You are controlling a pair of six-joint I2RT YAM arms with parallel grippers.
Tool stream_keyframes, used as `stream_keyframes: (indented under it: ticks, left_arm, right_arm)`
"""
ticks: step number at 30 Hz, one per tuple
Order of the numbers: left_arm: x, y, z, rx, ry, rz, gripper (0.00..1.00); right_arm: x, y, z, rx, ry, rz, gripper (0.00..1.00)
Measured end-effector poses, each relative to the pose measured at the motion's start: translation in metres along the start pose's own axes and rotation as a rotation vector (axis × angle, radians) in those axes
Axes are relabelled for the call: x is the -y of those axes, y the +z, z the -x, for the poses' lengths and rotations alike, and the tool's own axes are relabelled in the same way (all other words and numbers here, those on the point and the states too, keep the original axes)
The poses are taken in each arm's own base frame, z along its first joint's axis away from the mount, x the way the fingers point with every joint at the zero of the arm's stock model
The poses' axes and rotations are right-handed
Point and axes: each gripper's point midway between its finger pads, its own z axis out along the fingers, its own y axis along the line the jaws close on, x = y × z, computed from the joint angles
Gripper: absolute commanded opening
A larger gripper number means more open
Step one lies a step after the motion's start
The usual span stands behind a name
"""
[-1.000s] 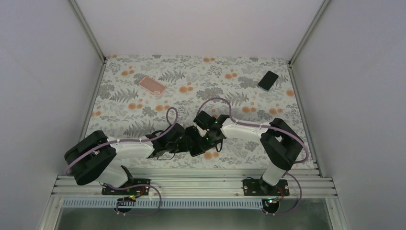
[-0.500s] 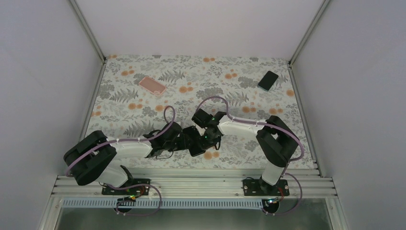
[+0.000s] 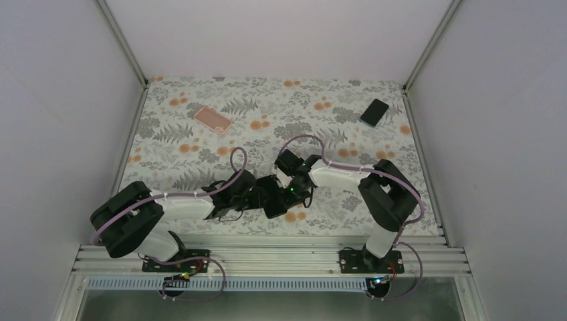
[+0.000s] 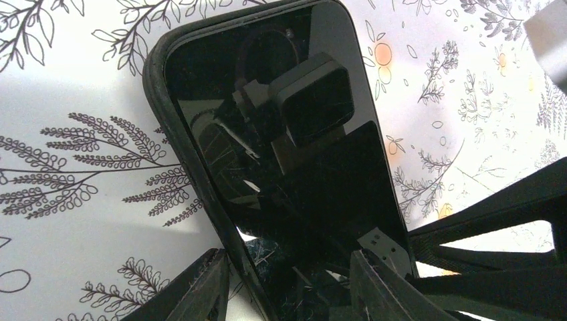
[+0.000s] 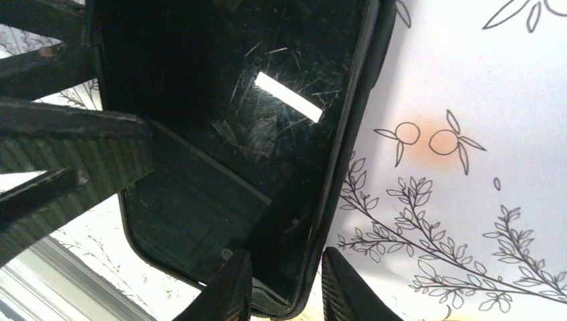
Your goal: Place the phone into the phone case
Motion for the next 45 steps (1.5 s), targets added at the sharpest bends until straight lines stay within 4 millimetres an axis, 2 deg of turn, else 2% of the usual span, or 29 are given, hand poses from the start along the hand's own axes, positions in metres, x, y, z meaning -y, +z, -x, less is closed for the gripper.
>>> stream_keyframes:
  ticks: [11,19,28,33,36,39,42,45]
  left_arm:
    - [0.000,0.000,-0.001,0.005,0.014,0.025,0.47]
    - [-0.007,-0.004,0.002,0.016,0.007,0.055,0.47]
    - [-0.021,-0.007,0.017,0.042,-0.011,0.104,0.47]
    - [-0.027,-0.008,0.025,0.048,-0.007,0.141,0.47]
    - [-0.031,-0.009,0.029,0.050,-0.008,0.154,0.47]
    - [-0.034,-0.009,0.033,0.053,-0.007,0.159,0.47]
    - [-0.037,-0.011,0.035,0.052,-0.010,0.161,0.47]
    - [-0.038,-0.012,0.036,0.046,-0.009,0.158,0.47]
  right_arm:
    - [0.000,0.000,-0.002,0.040,0.007,0.032,0.20]
    - [-0.004,-0.004,0.003,0.072,0.003,0.078,0.21]
    - [-0.010,-0.003,0.003,0.099,-0.009,0.134,0.25]
    - [-0.027,0.001,0.001,0.093,-0.051,0.181,0.26]
    - [-0.044,0.004,-0.008,0.063,-0.093,0.229,0.27]
    - [-0.050,0.002,-0.013,0.045,-0.114,0.260,0.28]
    - [-0.044,-0.005,-0.007,0.053,-0.104,0.266,0.32]
    - [-0.028,-0.018,0.012,0.099,-0.076,0.262,0.36]
